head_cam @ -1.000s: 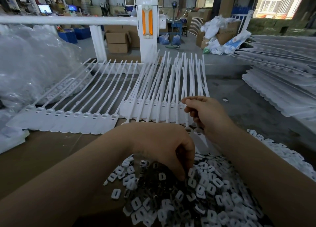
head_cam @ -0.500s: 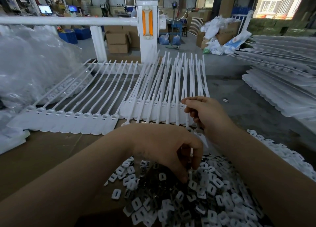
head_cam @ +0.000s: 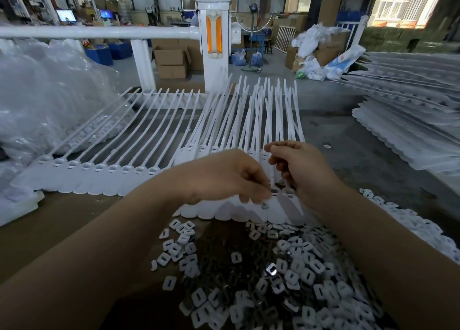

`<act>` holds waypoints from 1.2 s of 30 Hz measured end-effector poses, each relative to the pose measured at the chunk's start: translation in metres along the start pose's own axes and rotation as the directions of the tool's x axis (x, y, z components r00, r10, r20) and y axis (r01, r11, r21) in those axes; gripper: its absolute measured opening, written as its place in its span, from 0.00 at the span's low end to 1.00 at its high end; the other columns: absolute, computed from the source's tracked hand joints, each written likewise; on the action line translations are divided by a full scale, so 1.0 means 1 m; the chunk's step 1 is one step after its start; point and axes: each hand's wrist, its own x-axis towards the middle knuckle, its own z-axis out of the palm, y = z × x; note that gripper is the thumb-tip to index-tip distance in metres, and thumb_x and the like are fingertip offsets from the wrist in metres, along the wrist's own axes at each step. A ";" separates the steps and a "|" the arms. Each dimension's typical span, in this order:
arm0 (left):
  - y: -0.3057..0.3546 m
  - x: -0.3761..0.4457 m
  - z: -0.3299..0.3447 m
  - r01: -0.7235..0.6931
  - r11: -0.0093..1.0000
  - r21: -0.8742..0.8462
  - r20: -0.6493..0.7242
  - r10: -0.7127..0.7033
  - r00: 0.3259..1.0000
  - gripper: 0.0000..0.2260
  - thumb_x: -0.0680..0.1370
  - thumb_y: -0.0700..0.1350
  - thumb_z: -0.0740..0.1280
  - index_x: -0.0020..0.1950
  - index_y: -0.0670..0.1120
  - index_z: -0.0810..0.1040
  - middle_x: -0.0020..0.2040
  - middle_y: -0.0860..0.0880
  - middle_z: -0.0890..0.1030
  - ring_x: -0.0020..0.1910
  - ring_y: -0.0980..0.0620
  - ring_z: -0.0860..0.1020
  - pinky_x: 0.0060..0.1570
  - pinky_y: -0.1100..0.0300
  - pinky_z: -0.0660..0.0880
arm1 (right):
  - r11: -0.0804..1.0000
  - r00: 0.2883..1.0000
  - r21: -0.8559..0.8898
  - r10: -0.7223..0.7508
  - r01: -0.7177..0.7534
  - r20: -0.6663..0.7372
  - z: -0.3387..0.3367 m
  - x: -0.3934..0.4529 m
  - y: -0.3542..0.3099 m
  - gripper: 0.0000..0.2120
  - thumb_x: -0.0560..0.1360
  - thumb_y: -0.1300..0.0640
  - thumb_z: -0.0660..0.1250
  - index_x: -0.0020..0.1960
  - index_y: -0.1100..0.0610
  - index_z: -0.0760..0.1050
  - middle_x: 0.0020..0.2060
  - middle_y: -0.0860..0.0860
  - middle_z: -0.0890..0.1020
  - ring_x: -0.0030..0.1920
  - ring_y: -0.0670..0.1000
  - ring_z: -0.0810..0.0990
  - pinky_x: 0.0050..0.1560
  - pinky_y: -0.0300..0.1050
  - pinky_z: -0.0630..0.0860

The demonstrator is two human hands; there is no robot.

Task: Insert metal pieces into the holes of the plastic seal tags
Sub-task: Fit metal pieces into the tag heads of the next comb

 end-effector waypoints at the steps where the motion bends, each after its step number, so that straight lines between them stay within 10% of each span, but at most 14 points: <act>1: -0.005 0.001 -0.003 0.052 0.997 -0.050 -0.084 -0.056 0.995 0.02 0.76 0.46 0.71 0.44 0.49 0.83 0.38 0.54 0.84 0.35 0.61 0.79 0.36 0.70 0.73 | 1.000 1.000 0.002 0.000 0.000 -0.003 0.000 0.000 0.000 0.08 0.78 0.58 0.65 0.46 0.53 0.83 0.34 0.47 0.81 0.33 0.44 0.72 0.31 0.38 0.67; 9: -0.022 0.017 0.010 0.272 0.945 -0.179 -0.352 -0.320 0.880 0.06 0.75 0.48 0.73 0.42 0.45 0.84 0.34 0.50 0.79 0.31 0.57 0.74 0.29 0.68 0.71 | 1.000 1.000 0.005 -0.010 0.010 -0.010 0.002 0.000 0.000 0.08 0.78 0.58 0.65 0.46 0.54 0.82 0.33 0.48 0.80 0.33 0.44 0.72 0.31 0.38 0.68; 17: -0.019 0.027 0.024 0.359 0.926 -0.117 -0.376 -0.376 0.847 0.09 0.73 0.53 0.74 0.33 0.53 0.83 0.36 0.50 0.83 0.47 0.44 0.81 0.64 0.39 0.70 | 1.000 1.000 -0.004 -0.019 0.019 -0.010 0.003 -0.002 -0.001 0.08 0.79 0.59 0.64 0.46 0.54 0.82 0.35 0.48 0.80 0.33 0.43 0.73 0.33 0.38 0.68; 36: -0.023 0.039 0.021 0.445 0.893 -0.071 -0.338 -0.441 0.831 0.07 0.70 0.51 0.76 0.40 0.49 0.83 0.43 0.51 0.84 0.53 0.47 0.79 0.67 0.43 0.67 | 1.000 1.000 -0.018 -0.015 0.014 -0.015 0.004 -0.003 -0.002 0.08 0.78 0.59 0.64 0.46 0.53 0.82 0.35 0.48 0.81 0.34 0.44 0.73 0.34 0.39 0.68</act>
